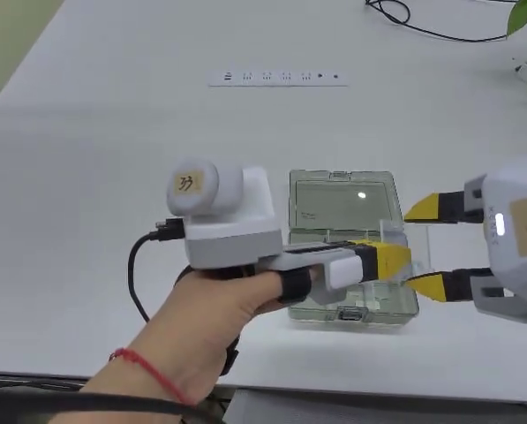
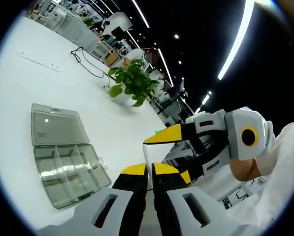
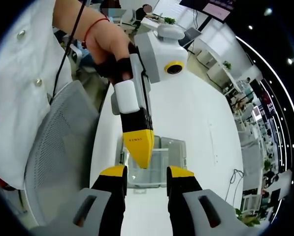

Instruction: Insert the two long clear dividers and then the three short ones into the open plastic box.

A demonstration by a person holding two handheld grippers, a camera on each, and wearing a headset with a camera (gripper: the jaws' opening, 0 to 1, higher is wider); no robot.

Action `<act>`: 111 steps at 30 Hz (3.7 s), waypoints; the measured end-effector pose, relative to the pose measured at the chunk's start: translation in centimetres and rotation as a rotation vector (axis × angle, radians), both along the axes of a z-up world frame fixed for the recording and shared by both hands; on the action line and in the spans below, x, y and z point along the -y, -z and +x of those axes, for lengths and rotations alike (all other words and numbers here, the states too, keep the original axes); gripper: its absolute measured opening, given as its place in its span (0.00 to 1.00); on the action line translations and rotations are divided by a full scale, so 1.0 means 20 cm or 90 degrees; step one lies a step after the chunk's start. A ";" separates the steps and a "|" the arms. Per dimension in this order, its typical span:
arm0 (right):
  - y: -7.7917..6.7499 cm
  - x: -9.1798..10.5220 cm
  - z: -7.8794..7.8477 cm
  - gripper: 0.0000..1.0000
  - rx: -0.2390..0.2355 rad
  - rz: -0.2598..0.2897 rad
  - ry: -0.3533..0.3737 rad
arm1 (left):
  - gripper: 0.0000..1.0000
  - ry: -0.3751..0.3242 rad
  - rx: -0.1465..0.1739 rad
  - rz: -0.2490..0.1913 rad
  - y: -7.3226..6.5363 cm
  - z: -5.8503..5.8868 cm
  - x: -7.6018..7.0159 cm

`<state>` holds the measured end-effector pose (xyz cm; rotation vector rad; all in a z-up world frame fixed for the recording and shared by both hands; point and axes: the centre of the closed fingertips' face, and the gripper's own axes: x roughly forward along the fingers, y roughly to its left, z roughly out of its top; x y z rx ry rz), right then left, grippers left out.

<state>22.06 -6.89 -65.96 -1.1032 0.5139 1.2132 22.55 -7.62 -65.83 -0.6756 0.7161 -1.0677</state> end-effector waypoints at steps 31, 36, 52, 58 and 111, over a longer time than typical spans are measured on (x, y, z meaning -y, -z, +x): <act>-0.22 -0.01 -0.06 0.19 -0.267 0.160 -0.035 | 0.00 0.179 0.332 0.081 -0.07 -0.15 0.01; -0.23 -0.01 -0.10 0.15 -0.333 0.171 -0.061 | 0.00 0.203 0.377 0.070 -0.11 -0.18 0.01; -0.18 -0.04 -0.24 0.07 -0.425 0.171 -0.090 | 0.00 0.224 0.408 0.051 -0.13 -0.23 0.01; -0.17 -0.04 -0.26 0.03 -0.432 0.170 -0.094 | 0.00 0.228 0.409 0.048 -0.13 -0.24 0.01; -0.11 0.07 -0.04 0.02 -0.361 0.165 -0.026 | 0.36 0.123 0.369 0.142 0.04 -0.10 -0.23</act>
